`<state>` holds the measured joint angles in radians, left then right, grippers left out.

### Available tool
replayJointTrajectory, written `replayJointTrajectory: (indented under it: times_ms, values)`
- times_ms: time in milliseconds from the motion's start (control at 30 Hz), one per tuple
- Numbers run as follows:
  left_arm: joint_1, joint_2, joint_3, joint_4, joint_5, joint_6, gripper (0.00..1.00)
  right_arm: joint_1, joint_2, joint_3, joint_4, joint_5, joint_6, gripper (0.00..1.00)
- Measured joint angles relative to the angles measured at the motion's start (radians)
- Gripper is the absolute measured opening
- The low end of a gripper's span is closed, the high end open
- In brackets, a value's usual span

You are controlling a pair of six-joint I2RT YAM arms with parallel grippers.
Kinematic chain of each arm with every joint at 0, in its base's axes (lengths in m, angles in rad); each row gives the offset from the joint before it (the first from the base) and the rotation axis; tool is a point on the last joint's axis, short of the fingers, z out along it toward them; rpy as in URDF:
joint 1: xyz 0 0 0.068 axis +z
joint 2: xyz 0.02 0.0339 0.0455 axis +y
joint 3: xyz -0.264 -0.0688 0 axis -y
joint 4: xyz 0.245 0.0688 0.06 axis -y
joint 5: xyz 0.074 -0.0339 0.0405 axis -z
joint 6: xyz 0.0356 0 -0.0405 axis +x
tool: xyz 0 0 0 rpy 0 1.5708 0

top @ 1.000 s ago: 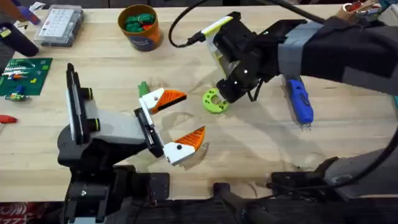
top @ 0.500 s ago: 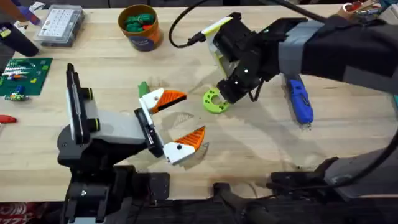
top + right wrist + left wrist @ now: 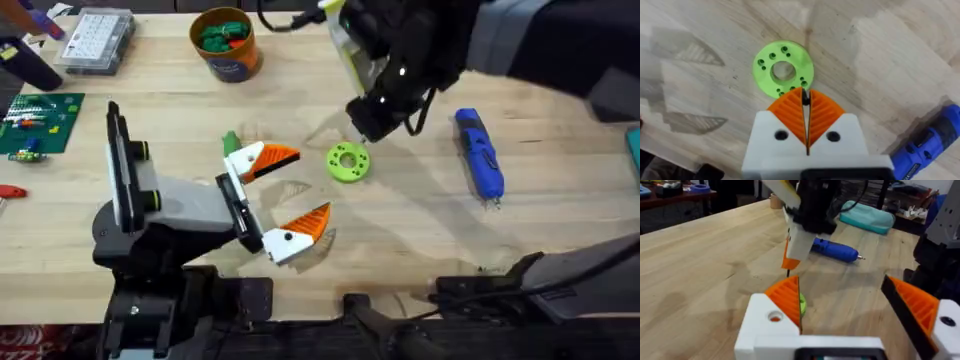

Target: Pick up the gripper from the table and insert it into the empty holder that is missing its gripper. Then pick up a screw, insert it into the mounting hole, and use the screwdriver to tighten it. Finally, clean up the table by picking up the vegetable and placing it into the bucket.

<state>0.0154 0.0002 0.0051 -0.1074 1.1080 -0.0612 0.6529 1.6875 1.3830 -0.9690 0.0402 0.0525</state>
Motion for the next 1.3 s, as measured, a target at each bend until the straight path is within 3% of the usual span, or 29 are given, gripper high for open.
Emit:
replayJointTrajectory:
  times_ms: [267, 767, 1300]
  values:
    - [0.000, 0.000, 0.000, 0.000, 0.000, 0.000, 0.993, 0.002, -0.027, 0.131, -0.116, 0.000, 0.000, 0.004]
    - [0.000, 0.000, 0.000, 0.000, 0.000, 0.000, 0.993, 0.072, -0.105, 0.271, -0.247, 0.000, -0.054, 0.004]
    - [0.000, 0.000, 0.000, 0.000, 0.000, 0.000, 0.993, 0.090, -0.106, 0.305, -0.285, 0.000, -0.081, 0.004]
